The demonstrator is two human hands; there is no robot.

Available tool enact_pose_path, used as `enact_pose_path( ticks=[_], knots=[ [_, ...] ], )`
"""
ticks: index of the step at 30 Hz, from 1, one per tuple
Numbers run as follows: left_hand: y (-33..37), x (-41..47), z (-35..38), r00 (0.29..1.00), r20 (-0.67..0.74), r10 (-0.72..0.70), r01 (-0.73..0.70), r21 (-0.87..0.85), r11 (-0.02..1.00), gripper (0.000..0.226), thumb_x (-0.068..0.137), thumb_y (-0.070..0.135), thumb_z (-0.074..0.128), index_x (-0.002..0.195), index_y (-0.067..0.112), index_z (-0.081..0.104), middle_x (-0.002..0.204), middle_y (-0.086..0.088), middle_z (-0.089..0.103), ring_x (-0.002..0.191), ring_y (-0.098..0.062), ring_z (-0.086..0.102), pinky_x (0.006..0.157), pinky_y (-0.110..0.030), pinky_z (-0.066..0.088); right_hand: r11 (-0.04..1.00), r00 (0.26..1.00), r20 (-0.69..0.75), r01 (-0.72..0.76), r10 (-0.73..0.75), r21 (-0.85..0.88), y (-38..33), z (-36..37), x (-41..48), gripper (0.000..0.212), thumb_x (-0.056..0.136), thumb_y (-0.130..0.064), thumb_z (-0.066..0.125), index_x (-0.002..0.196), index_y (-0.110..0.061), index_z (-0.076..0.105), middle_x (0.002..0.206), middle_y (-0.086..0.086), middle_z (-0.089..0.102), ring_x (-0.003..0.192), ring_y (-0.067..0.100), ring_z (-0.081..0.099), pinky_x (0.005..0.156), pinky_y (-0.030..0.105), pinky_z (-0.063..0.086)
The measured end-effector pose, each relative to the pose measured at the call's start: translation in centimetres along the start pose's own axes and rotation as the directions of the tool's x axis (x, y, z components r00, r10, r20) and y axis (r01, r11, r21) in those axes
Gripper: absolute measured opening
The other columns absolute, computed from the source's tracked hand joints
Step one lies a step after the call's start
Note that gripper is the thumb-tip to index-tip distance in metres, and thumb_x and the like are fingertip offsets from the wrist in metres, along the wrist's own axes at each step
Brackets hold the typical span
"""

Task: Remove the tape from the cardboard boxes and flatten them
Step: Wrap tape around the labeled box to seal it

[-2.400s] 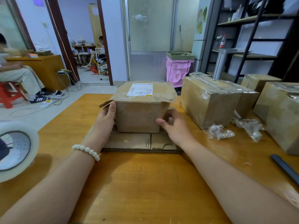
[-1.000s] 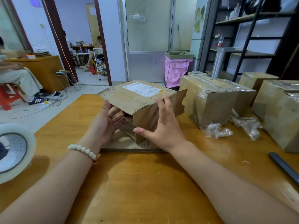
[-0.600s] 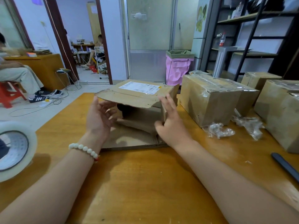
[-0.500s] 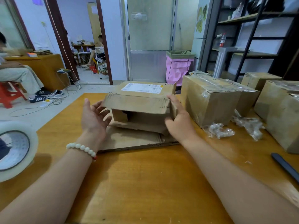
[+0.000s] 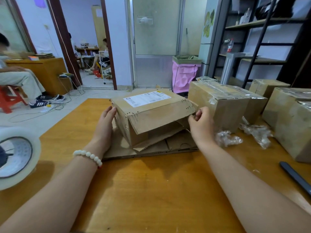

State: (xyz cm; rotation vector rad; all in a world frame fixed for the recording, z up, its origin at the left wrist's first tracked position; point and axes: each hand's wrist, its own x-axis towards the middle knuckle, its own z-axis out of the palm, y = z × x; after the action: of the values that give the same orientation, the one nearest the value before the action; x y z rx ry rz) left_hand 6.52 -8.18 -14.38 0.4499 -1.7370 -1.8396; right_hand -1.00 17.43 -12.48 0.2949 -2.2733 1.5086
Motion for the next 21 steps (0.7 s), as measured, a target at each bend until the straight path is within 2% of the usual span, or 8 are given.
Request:
enact_pose_path(
  ticks=[2,5,8,10,13,15,17,21],
  knots=[
    [0.0,0.1,-0.1,0.999,0.037,-0.018,0.019,-0.019,1.0,0.052,0.099,0.045,0.045,0.145,0.022,0.041,0.138,0.006,0.052,0.129,-0.011,0.044,0.11,-0.036,0.026,1.0,0.998,0.064,0.005,-0.007,0.031,-0.3,0.1,-0.2,0.013,0.093,-0.014,0.052,0.091,-0.012,0.04,0.076,-0.005,0.038,0.065,0.009,0.038,0.058,0.024,0.035],
    [0.1,0.0,-0.2,1.0,0.02,0.001,-0.001,0.012,1.0,0.052,0.096,0.045,0.051,0.141,0.018,0.045,0.131,0.003,0.055,0.122,-0.015,0.049,0.095,-0.028,0.034,0.997,0.987,0.159,-0.028,0.016,0.071,-0.2,0.1,-0.2,0.014,0.093,-0.021,0.055,0.102,-0.016,0.046,0.088,-0.009,0.049,0.084,0.012,0.05,0.073,0.028,0.04],
    [0.3,-0.6,0.0,0.998,0.039,0.048,-0.051,0.08,0.995,0.039,0.094,0.042,0.056,0.124,0.018,0.056,0.119,0.001,0.06,0.112,-0.015,0.054,0.081,-0.022,0.036,0.993,0.89,0.455,-0.074,0.026,0.088,0.2,0.5,-0.6,0.027,0.089,-0.022,0.058,0.115,-0.019,0.052,0.108,-0.005,0.057,0.107,0.016,0.052,0.088,0.029,0.04],
    [0.2,-0.9,0.1,0.996,0.059,0.061,-0.068,0.117,0.991,0.02,0.093,0.04,0.057,0.101,0.022,0.059,0.105,0.002,0.062,0.101,-0.012,0.056,0.078,-0.025,0.037,0.999,0.79,0.613,-0.033,0.016,0.016,0.5,1.2,-1.2,0.055,0.076,-0.053,0.065,0.123,-0.029,0.051,0.129,0.001,0.052,0.123,0.024,0.045,0.104,0.043,0.037],
    [0.7,-1.5,0.2,0.992,0.061,0.11,-0.117,0.127,0.985,0.021,0.094,0.039,0.056,0.092,0.019,0.057,0.094,0.003,0.057,0.091,-0.01,0.052,0.081,-0.026,0.039,0.964,0.707,0.703,0.133,0.072,-0.232,0.6,1.7,-1.5,0.115,0.044,-0.092,0.057,0.143,-0.043,0.027,0.156,-0.001,0.019,0.143,0.035,0.011,0.117,0.053,0.009],
    [0.9,-1.8,0.3,0.99,0.069,0.12,-0.126,0.094,0.988,0.037,0.094,0.05,0.049,0.11,0.018,0.058,0.101,0.008,0.058,0.094,-0.005,0.053,0.084,-0.021,0.039,0.94,0.724,0.687,0.189,0.062,-0.284,0.0,1.3,-1.9,0.12,0.047,-0.086,0.062,0.148,-0.041,0.015,0.157,0.0,0.01,0.144,0.035,0.002,0.118,0.05,0.003],
    [1.3,-2.1,0.5,0.992,0.075,0.103,-0.107,0.052,0.993,0.031,0.099,0.05,0.041,0.116,0.026,0.053,0.107,0.015,0.057,0.097,0.005,0.05,0.079,-0.014,0.037,0.941,0.711,0.702,0.212,0.036,-0.264,-0.5,1.2,-2.3,0.11,0.059,-0.076,0.068,0.148,-0.04,0.014,0.157,0.0,0.011,0.145,0.032,0.0,0.118,0.048,-0.001],
    [1.8,-2.3,0.6,0.989,0.112,0.093,-0.098,0.043,0.994,0.04,0.093,0.051,0.037,0.114,0.025,0.06,0.112,0.003,0.062,0.105,-0.009,0.054,0.082,-0.024,0.039,0.955,0.716,0.698,0.184,0.033,-0.234,-1.0,0.6,-2.6,0.098,0.064,-0.067,0.068,0.146,-0.04,0.021,0.156,-0.002,0.015,0.144,0.031,0.004,0.118,0.048,0.002]
  ],
)
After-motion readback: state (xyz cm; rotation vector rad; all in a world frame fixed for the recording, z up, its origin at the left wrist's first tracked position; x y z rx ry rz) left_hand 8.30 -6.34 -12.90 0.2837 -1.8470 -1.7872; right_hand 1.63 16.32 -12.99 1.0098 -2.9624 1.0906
